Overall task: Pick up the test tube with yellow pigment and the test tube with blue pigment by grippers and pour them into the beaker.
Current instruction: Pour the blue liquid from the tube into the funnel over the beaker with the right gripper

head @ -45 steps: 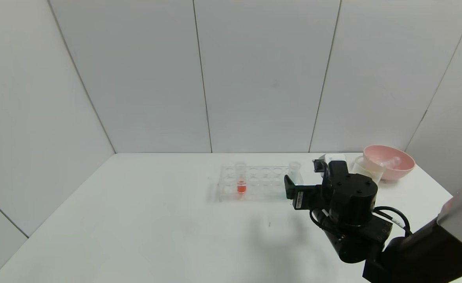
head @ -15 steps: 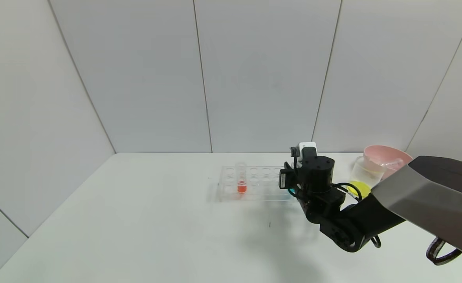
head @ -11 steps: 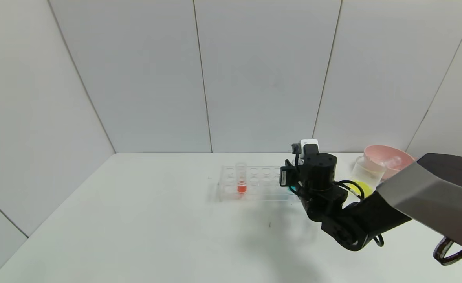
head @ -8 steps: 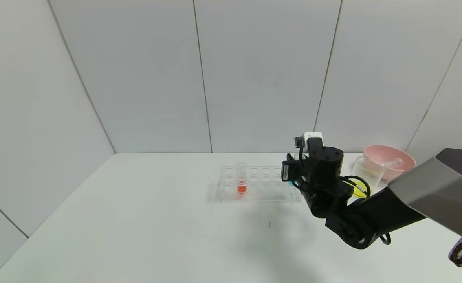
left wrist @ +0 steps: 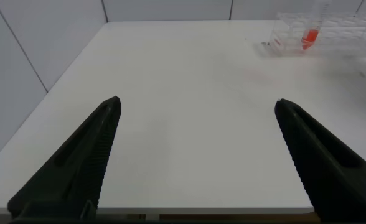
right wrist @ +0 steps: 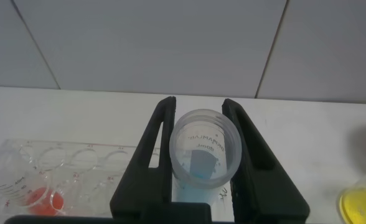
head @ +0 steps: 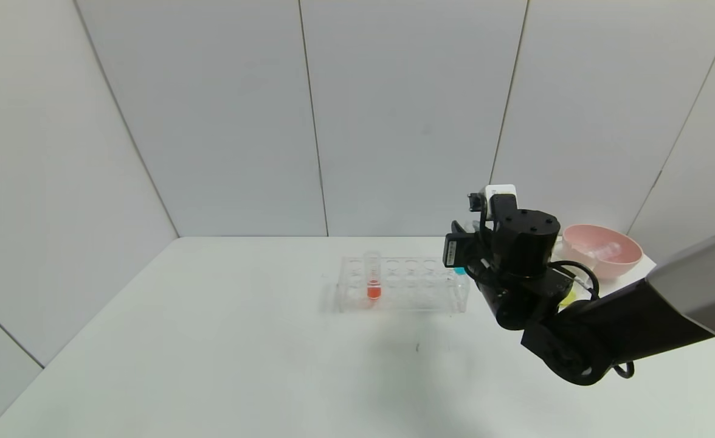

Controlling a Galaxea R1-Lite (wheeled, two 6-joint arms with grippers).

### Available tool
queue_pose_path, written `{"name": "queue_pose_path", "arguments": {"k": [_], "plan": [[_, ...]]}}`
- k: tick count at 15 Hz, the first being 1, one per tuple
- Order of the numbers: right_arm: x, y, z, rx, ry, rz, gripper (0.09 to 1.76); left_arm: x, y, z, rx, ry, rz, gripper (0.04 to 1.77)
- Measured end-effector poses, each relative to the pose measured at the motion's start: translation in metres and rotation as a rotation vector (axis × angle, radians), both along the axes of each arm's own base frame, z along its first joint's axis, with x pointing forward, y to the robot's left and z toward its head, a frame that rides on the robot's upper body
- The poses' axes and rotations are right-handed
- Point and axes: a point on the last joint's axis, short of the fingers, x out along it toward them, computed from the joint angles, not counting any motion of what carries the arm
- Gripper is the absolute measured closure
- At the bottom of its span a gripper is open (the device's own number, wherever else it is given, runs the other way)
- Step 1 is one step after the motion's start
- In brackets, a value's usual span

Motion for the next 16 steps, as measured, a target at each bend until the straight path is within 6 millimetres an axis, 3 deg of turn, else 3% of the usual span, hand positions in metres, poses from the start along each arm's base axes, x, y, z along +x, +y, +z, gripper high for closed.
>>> {"name": "queue_pose_path", "arguments": {"k": [4, 8, 12, 16], "plan": [[-0.002, -0.006, 0.006, -0.009, -0.002, 0.009, 1.27, 0.0, 0.0, 0.0, 0.0, 0.0, 0.0, 0.05], [0.0, -0.034, 0.013, -0.033, 0.032, 0.08, 1.27, 0.0, 0.0, 0.0, 0.0, 0.0, 0.0, 0.05], [-0.01, -0.081, 0.024, -0.039, 0.099, 0.272, 1.27, 0.0, 0.0, 0.0, 0.0, 0.0, 0.0, 0.05], [-0.029, -0.148, 0.035, -0.083, 0.171, 0.434, 1.27, 0.0, 0.0, 0.0, 0.0, 0.0, 0.0, 0.05]]}}
